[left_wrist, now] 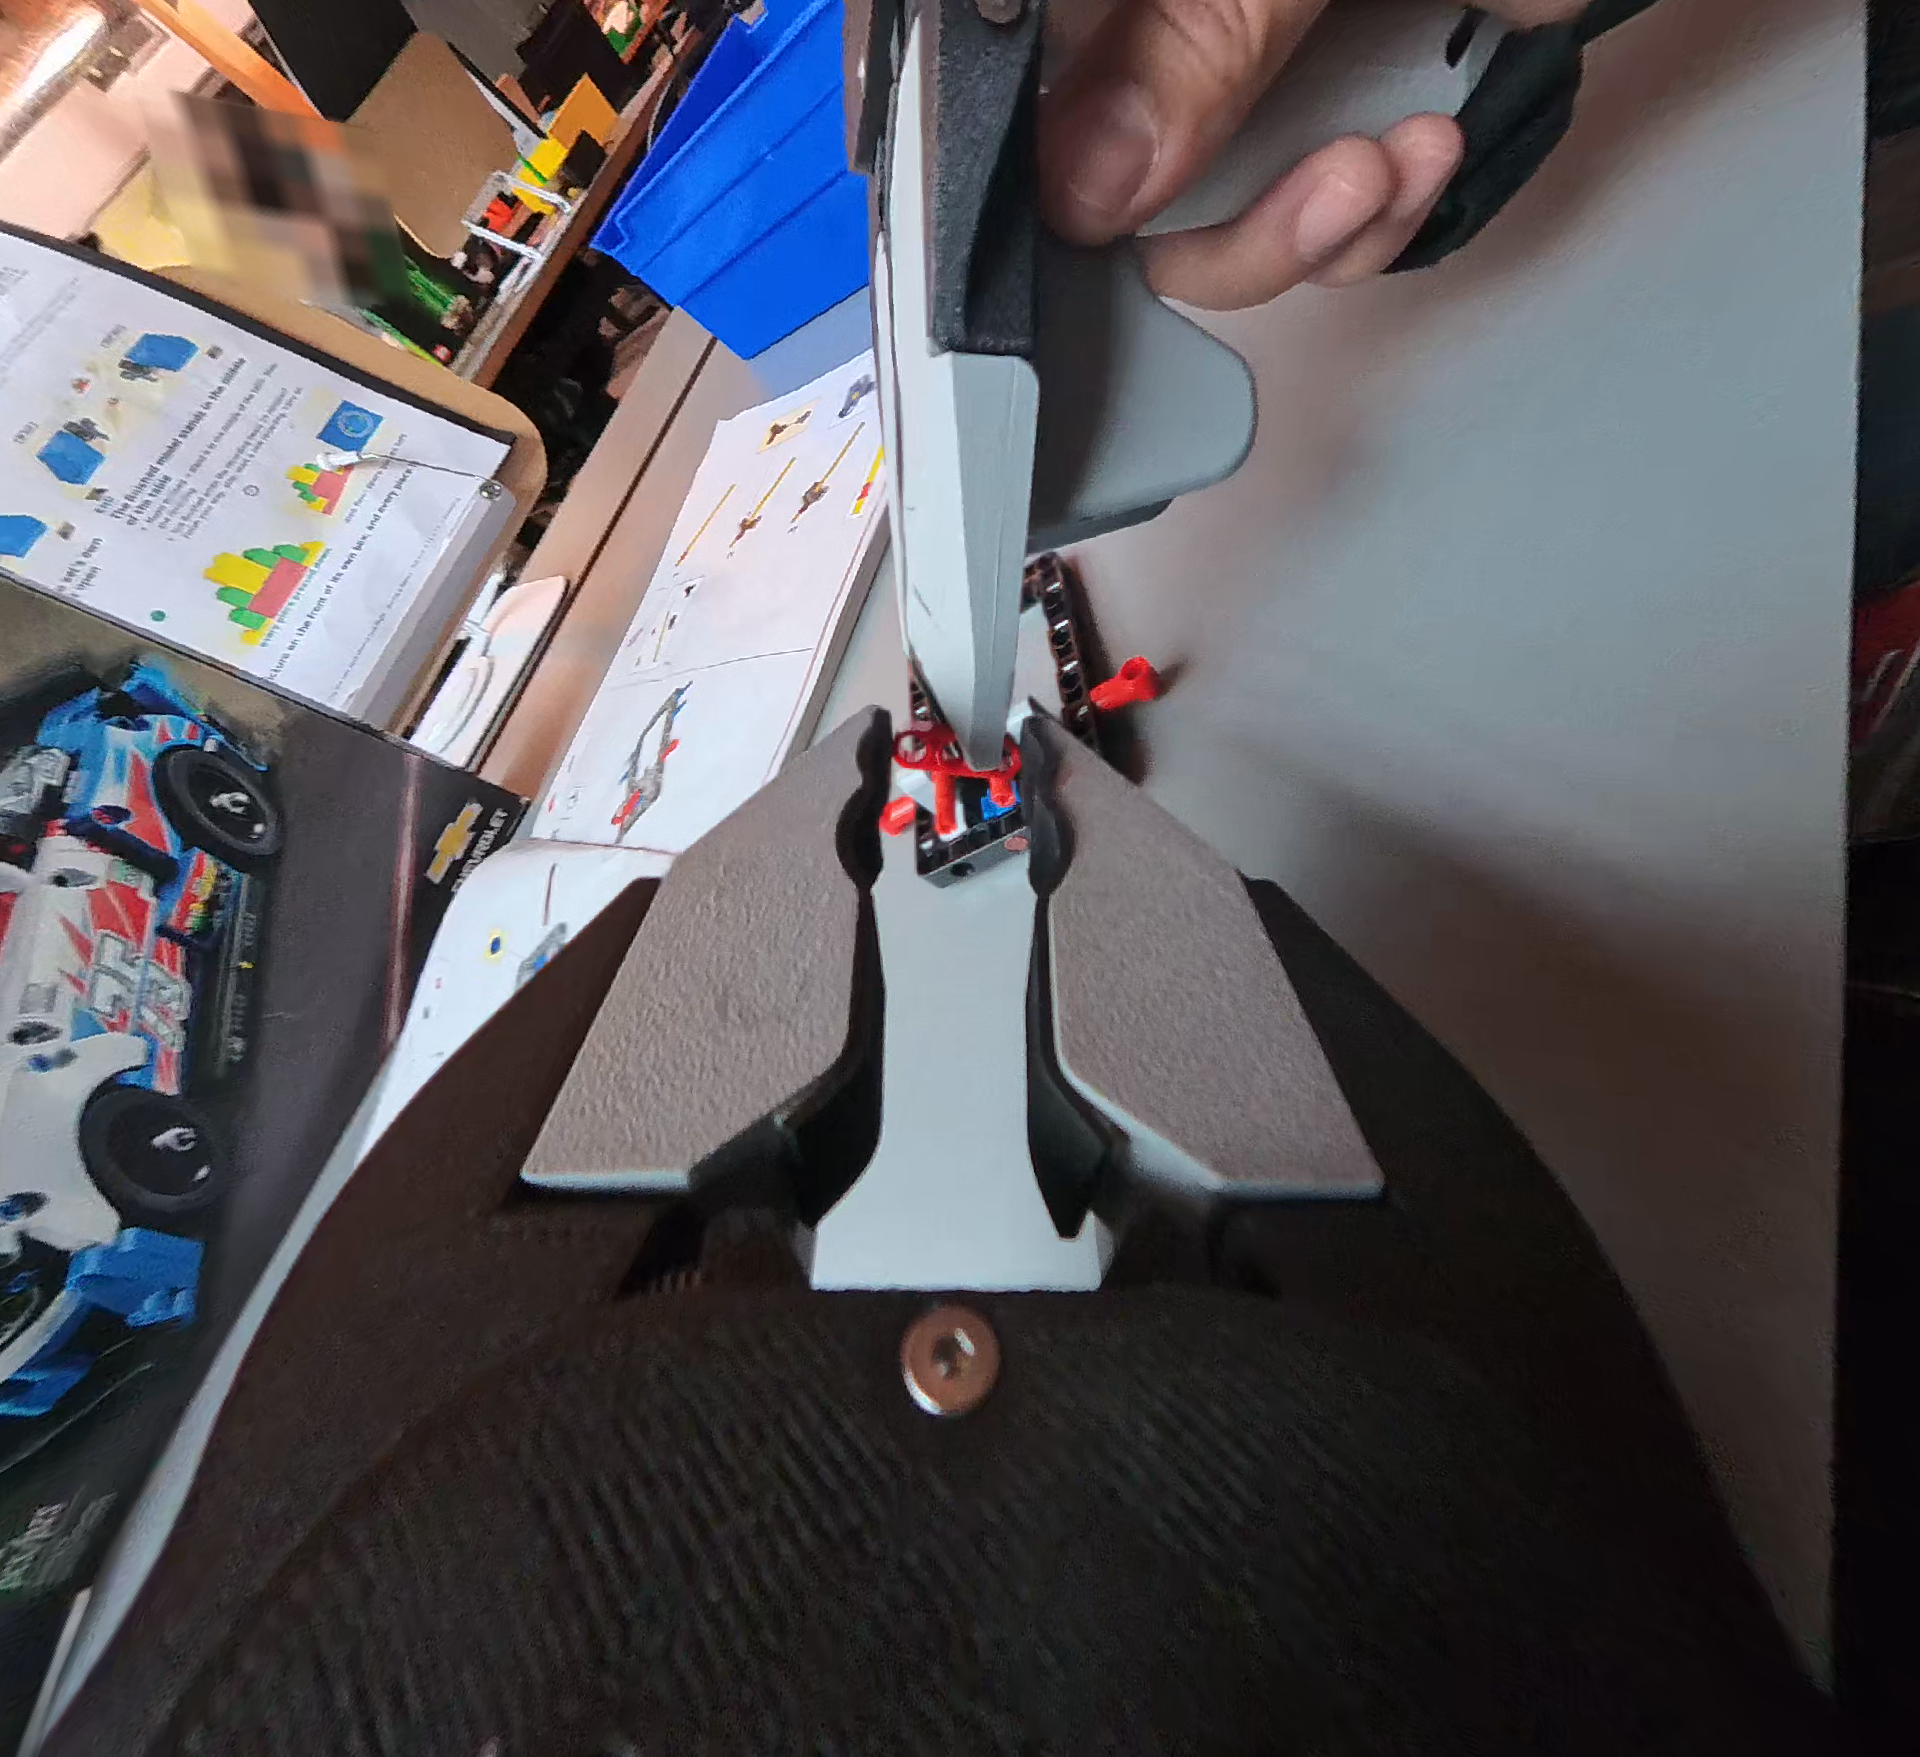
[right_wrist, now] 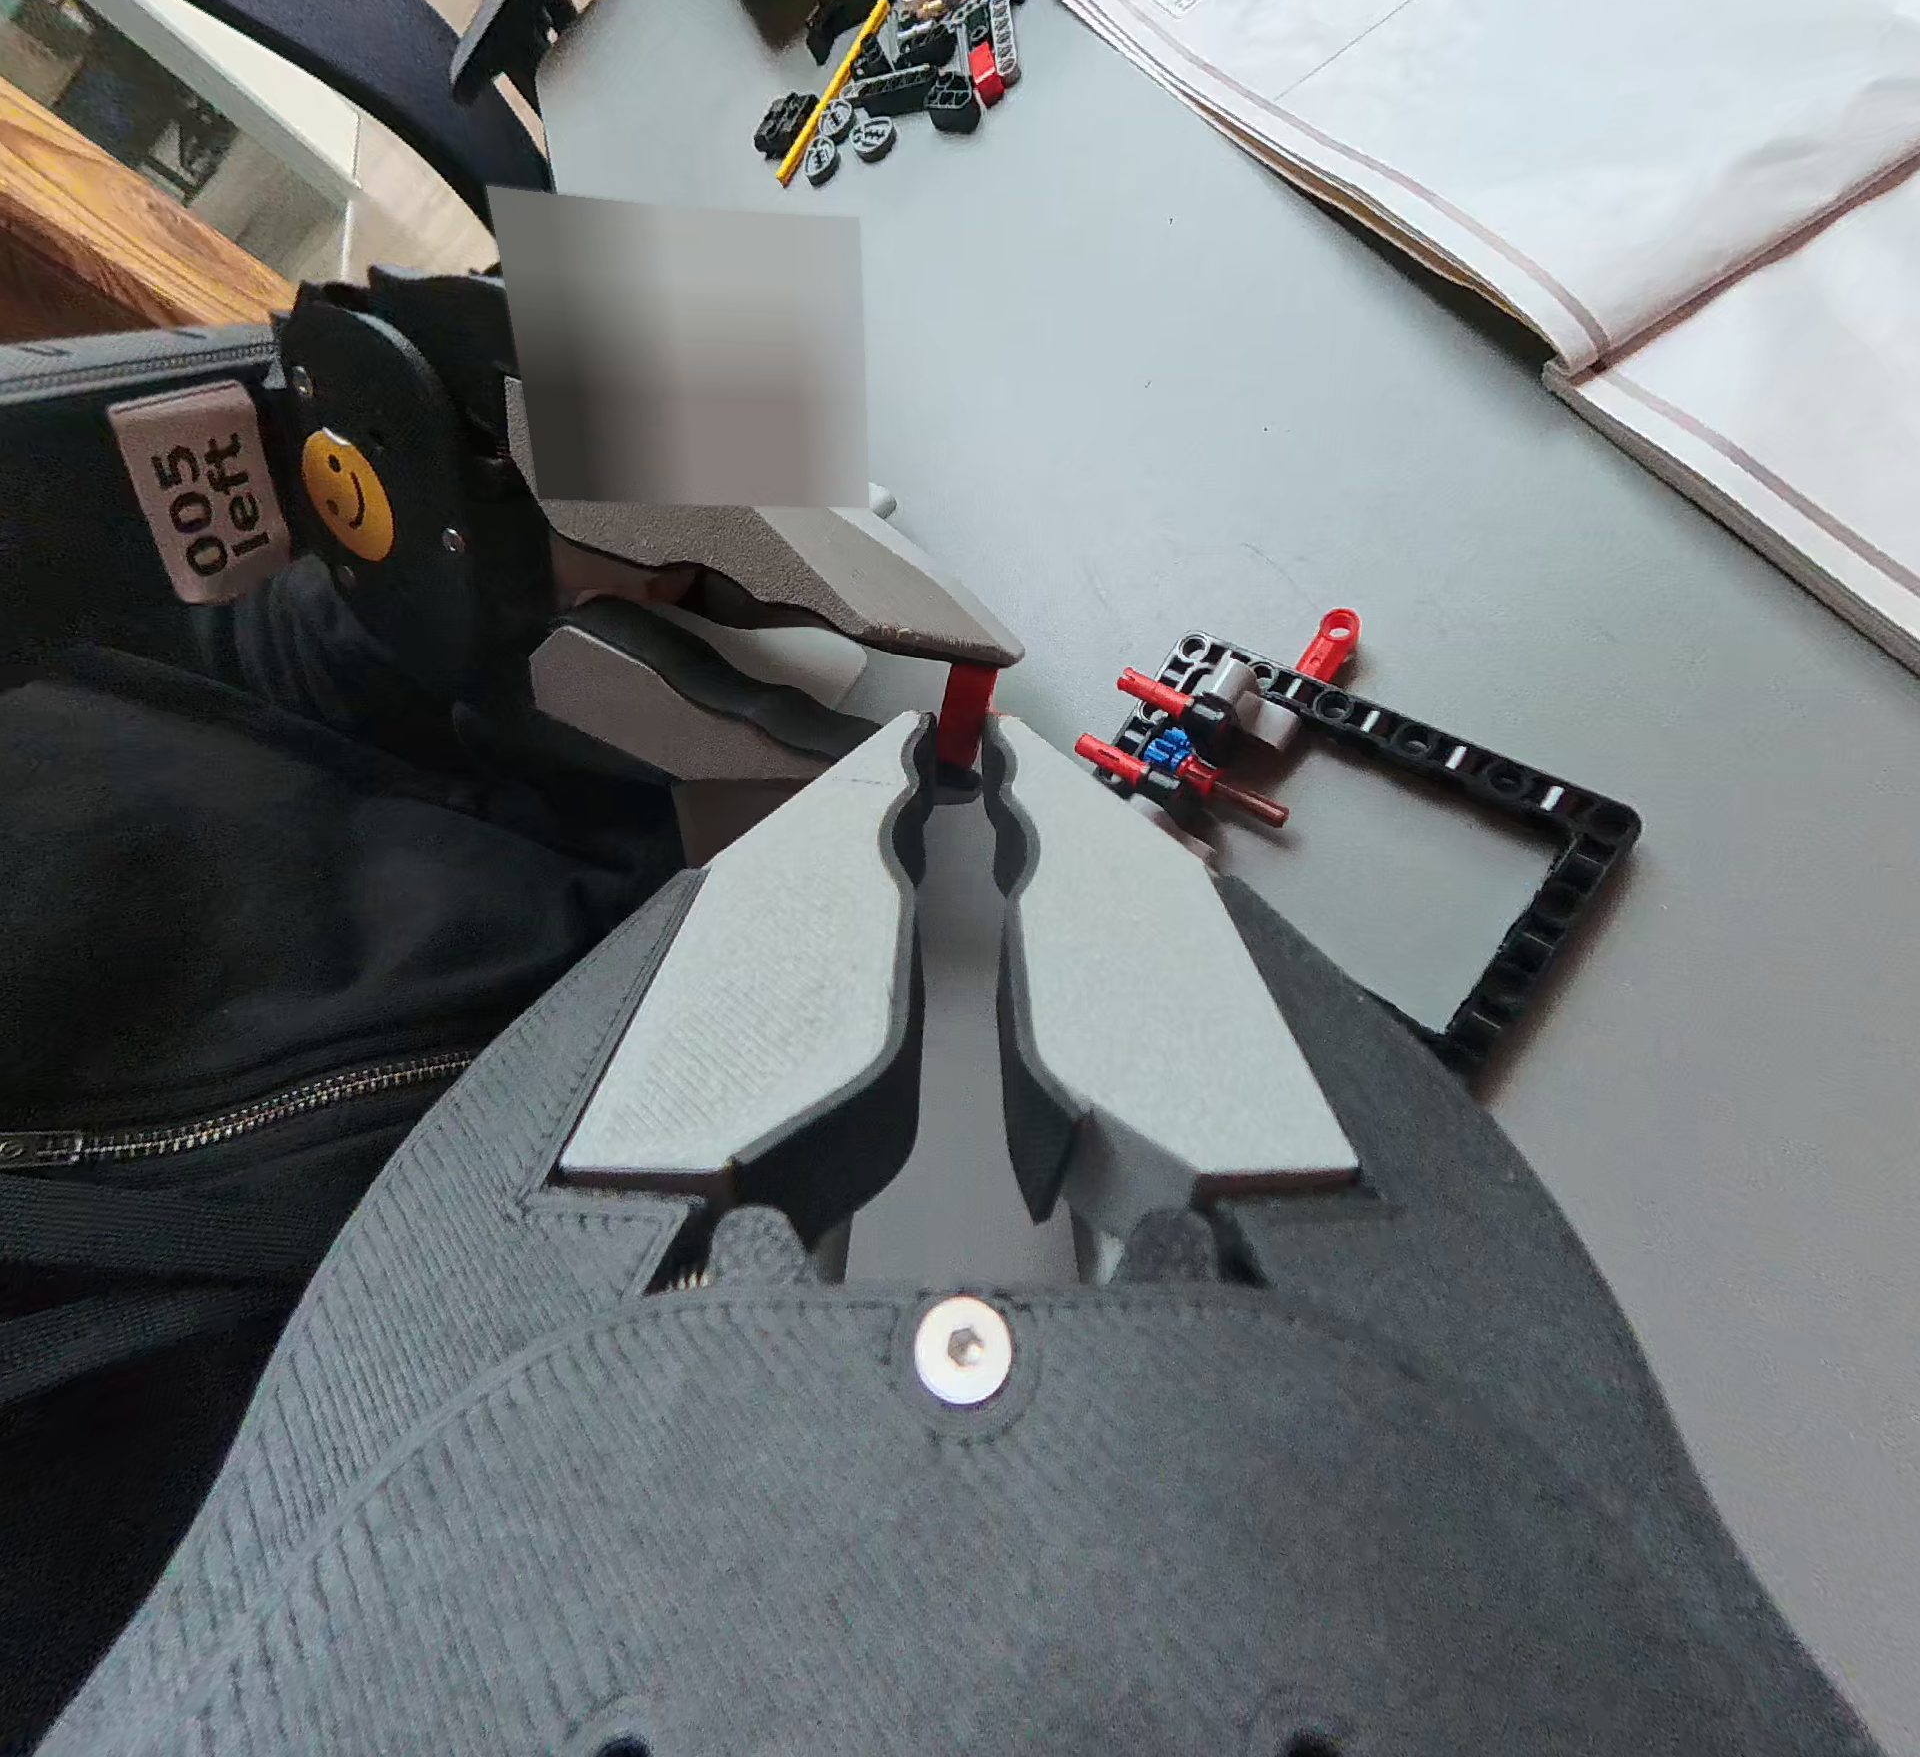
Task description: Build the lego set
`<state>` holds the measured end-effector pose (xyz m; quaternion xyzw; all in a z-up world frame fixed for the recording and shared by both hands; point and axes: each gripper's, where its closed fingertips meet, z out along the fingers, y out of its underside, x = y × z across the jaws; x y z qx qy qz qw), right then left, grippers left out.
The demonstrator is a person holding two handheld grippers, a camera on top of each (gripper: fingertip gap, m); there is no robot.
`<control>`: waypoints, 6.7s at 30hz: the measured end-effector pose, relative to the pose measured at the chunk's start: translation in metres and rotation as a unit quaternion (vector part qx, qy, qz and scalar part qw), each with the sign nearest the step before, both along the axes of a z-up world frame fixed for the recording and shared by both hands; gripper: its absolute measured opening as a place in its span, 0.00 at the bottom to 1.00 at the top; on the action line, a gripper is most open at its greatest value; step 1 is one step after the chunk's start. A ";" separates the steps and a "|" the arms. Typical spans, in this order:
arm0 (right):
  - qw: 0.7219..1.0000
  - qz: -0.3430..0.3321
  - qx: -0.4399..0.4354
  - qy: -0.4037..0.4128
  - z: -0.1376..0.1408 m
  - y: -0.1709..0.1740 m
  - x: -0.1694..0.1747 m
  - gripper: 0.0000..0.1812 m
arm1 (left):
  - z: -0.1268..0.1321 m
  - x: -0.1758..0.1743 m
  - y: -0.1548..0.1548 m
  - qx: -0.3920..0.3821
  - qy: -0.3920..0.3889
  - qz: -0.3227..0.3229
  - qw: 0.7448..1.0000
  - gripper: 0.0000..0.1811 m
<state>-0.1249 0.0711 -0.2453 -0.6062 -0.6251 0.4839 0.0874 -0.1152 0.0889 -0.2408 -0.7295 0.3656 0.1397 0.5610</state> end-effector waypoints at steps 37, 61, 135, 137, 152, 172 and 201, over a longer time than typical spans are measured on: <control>0.980 -0.061 0.098 0.165 0.011 0.095 0.024 0.11 | 0.004 -0.062 -0.007 -0.015 -0.084 0.078 0.993 0.13; 0.975 -0.071 0.131 0.166 0.010 0.102 0.020 0.11 | 0.011 -0.068 -0.008 -0.002 -0.117 0.081 0.990 0.13; 0.987 -0.017 0.146 0.071 -0.021 0.094 0.016 0.13 | -0.051 -0.024 -0.015 -0.297 -0.206 0.034 0.932 0.29; 0.988 -0.024 0.150 0.038 -0.031 0.097 0.015 0.14 | -0.051 -0.025 -0.015 -0.297 -0.205 0.034 0.932 0.29; 0.974 -0.030 0.219 0.053 -0.029 0.098 0.010 0.02 | -0.051 -0.025 -0.015 -0.297 -0.209 0.033 0.931 0.28; 0.983 -0.018 0.180 0.038 -0.029 0.093 0.015 0.18 | -0.051 -0.024 -0.015 -0.299 -0.211 0.030 0.930 0.28; 0.972 0.025 0.233 0.018 -0.042 0.086 0.024 0.34 | -0.050 -0.024 -0.015 -0.303 -0.222 0.028 0.926 0.28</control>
